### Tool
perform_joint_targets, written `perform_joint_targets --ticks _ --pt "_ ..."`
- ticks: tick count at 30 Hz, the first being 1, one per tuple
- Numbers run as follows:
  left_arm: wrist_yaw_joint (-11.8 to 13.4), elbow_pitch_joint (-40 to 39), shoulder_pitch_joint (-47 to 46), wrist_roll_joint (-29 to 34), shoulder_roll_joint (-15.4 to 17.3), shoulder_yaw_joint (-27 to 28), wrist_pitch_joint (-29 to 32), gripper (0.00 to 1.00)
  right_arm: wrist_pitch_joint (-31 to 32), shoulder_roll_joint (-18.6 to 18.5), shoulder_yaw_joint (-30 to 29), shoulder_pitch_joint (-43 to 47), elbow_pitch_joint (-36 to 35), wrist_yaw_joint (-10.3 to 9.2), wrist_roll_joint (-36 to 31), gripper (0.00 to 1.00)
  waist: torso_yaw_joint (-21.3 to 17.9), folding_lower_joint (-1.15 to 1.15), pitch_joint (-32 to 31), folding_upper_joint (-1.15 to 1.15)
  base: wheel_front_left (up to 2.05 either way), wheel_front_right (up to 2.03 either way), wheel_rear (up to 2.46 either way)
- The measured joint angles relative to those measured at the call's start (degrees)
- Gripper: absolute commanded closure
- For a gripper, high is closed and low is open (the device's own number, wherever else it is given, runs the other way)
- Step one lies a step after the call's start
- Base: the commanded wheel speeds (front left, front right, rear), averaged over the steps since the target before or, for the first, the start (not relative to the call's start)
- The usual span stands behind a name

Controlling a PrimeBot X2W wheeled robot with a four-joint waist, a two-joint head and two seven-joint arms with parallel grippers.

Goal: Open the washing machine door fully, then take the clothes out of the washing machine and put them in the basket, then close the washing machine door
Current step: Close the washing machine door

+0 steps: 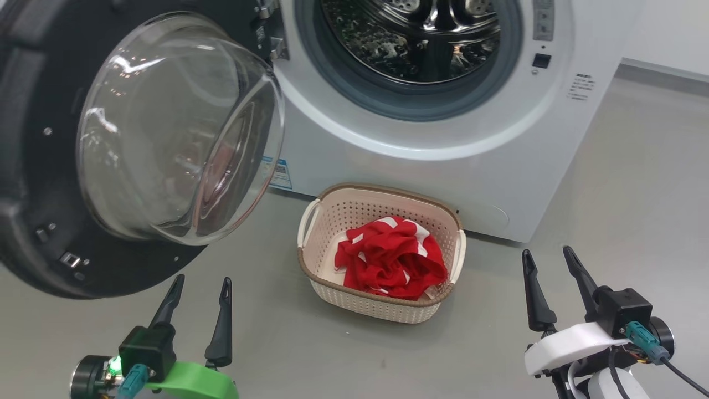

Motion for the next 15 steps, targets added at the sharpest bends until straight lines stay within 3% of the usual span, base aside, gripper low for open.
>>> perform_joint_targets --ticks 15 --pt "0.1 1.1 0.0 -0.1 -0.3 0.2 -0.1 0.0 0.0 0.0 0.3 0.0 0.6 0.3 -0.1 0.0 10.3 0.0 -0.8 0.0 0.0 0.0 0.0"
